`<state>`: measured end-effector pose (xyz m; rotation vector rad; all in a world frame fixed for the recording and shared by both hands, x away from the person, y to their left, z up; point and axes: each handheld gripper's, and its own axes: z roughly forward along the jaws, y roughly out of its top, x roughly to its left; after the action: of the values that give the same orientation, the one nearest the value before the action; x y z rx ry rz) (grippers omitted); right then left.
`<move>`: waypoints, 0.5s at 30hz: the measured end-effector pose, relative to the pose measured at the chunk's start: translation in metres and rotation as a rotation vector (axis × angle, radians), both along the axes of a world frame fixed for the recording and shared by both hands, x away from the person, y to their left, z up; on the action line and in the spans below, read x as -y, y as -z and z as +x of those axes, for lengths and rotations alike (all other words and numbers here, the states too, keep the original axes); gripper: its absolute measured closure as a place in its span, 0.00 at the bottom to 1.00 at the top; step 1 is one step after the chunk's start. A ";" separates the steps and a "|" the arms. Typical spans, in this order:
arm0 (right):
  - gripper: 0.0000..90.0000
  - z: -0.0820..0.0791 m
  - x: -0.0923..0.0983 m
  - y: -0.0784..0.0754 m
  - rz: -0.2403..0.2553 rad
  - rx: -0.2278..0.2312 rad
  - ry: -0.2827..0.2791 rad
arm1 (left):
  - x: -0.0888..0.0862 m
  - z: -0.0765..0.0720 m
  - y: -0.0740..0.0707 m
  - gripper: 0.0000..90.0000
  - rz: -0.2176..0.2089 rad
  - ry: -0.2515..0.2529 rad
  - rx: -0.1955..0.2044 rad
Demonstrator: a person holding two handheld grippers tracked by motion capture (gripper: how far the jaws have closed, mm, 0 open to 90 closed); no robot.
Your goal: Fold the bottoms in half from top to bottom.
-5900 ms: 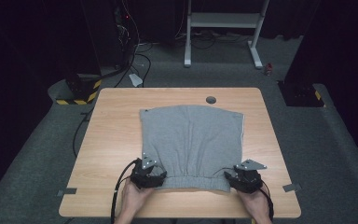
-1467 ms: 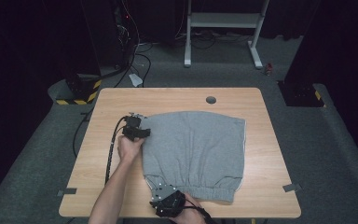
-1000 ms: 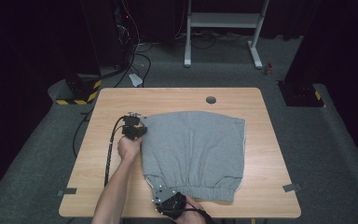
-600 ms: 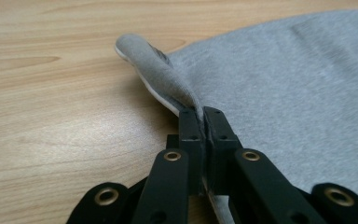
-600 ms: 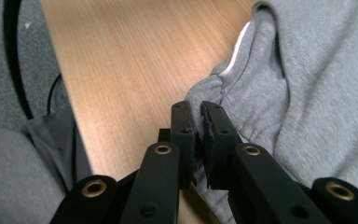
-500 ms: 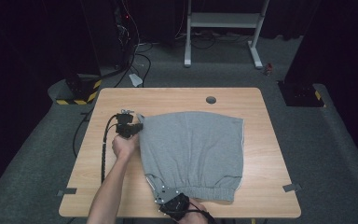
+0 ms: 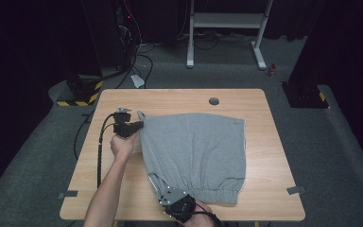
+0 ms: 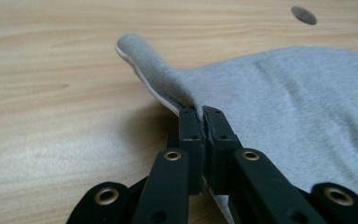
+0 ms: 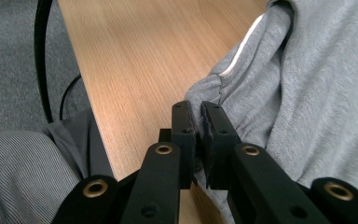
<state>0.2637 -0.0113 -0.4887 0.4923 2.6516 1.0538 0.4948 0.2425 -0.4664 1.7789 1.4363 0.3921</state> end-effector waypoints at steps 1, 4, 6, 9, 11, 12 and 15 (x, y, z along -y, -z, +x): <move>0.94 0.000 0.001 -0.001 0.000 0.003 0.000 | 0.000 0.000 -0.002 0.97 0.003 0.004 0.007; 0.94 0.001 0.002 -0.005 0.010 -0.002 0.004 | 0.001 0.000 -0.008 0.97 -0.011 0.006 0.018; 0.94 0.001 0.004 -0.008 0.019 -0.005 0.003 | -0.001 0.000 -0.009 0.97 -0.036 0.001 0.020; 0.94 0.002 0.006 -0.012 0.027 -0.009 0.004 | -0.001 0.000 -0.011 0.97 -0.041 -0.002 0.021; 0.94 0.003 0.007 -0.014 0.030 -0.014 0.003 | -0.002 0.000 -0.012 0.97 -0.034 0.002 0.011; 0.94 0.003 0.007 -0.015 0.035 -0.018 0.002 | -0.002 0.000 -0.014 0.97 -0.033 0.008 0.013; 0.94 0.003 0.008 -0.018 0.043 -0.021 0.000 | -0.002 0.000 -0.021 0.97 -0.024 0.018 0.023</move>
<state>0.2666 -0.0197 -0.4711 0.5150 2.6519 1.1142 0.4952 0.2443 -0.4453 1.7615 1.4025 0.3832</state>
